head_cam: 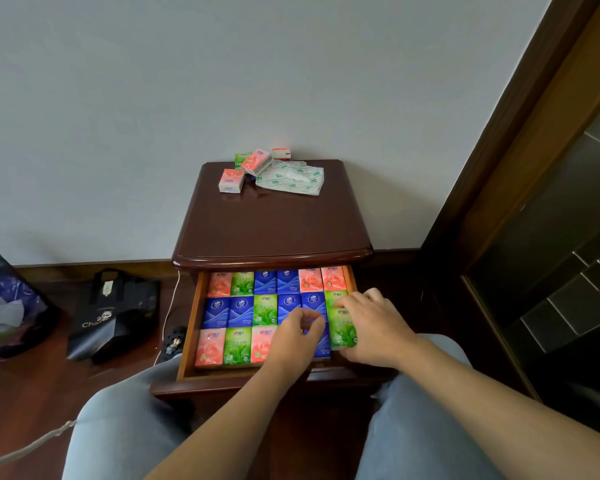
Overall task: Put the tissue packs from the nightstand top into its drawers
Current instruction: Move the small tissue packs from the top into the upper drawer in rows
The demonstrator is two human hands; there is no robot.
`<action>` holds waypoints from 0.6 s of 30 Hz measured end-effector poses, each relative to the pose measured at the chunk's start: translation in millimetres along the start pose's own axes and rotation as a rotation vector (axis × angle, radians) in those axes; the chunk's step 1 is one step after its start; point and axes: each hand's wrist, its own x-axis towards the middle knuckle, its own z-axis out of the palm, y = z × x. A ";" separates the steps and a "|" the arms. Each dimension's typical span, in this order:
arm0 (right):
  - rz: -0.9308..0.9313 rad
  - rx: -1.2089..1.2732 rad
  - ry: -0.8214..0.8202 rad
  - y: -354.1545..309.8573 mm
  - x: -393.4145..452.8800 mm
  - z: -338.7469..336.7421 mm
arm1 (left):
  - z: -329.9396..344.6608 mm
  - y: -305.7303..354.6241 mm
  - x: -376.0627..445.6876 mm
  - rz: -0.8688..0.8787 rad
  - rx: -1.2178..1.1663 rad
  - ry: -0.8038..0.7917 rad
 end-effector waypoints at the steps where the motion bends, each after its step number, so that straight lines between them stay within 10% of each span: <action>1: -0.004 -0.062 -0.004 2.6 -2.0 5.8 | -3.6 -3.6 0.4 0.025 0.122 0.001; 18: 0.034 -0.205 -0.007 4.4 9.5 36.9 | -7.3 -17.5 23.3 0.132 0.781 -0.168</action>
